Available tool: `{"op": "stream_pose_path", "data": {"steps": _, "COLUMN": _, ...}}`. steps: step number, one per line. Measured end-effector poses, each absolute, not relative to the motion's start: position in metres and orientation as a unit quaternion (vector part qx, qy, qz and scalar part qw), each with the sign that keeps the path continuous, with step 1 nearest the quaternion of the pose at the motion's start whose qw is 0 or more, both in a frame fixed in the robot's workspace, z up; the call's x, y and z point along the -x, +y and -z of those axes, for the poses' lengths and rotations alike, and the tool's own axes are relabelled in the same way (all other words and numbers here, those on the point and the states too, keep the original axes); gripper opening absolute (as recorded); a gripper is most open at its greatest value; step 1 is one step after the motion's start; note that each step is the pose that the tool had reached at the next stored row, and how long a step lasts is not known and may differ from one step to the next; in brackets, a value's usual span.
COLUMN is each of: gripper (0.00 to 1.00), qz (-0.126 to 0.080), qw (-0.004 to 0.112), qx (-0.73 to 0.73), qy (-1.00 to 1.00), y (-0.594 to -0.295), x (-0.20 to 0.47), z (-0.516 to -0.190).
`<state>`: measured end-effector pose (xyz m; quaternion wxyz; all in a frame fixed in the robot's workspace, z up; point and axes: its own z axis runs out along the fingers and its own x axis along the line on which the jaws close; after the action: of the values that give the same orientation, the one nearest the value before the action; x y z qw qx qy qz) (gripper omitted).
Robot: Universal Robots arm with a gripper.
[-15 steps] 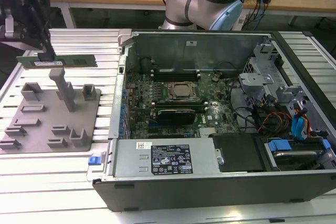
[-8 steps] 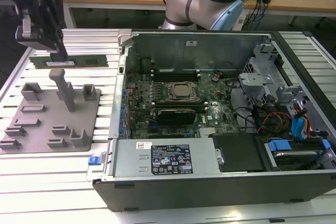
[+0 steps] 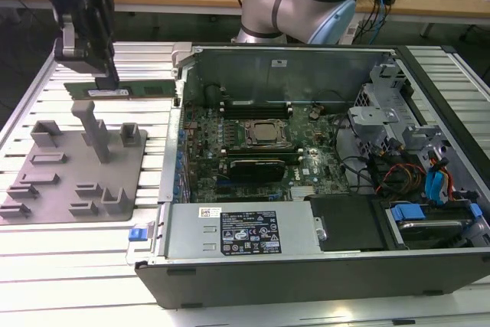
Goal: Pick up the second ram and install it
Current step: 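Pick up the second ram and move it above second insertion slot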
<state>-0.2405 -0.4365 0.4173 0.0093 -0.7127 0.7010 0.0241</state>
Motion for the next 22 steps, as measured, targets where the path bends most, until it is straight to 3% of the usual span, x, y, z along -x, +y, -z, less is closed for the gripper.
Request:
{"op": "stream_pose_path", "data": {"steps": 11, "gripper": 0.09, "qz": -0.024, "qw": 0.009, "qx": 0.713, "qy": 0.701, "y": -0.436, "x": 0.216, "z": -0.417}}
{"op": "stream_pose_path", "data": {"steps": 22, "gripper": 0.09, "qz": -0.026, "qw": 0.007, "qx": 0.713, "qy": 0.701, "y": -0.437, "x": 0.146, "z": -0.410}}
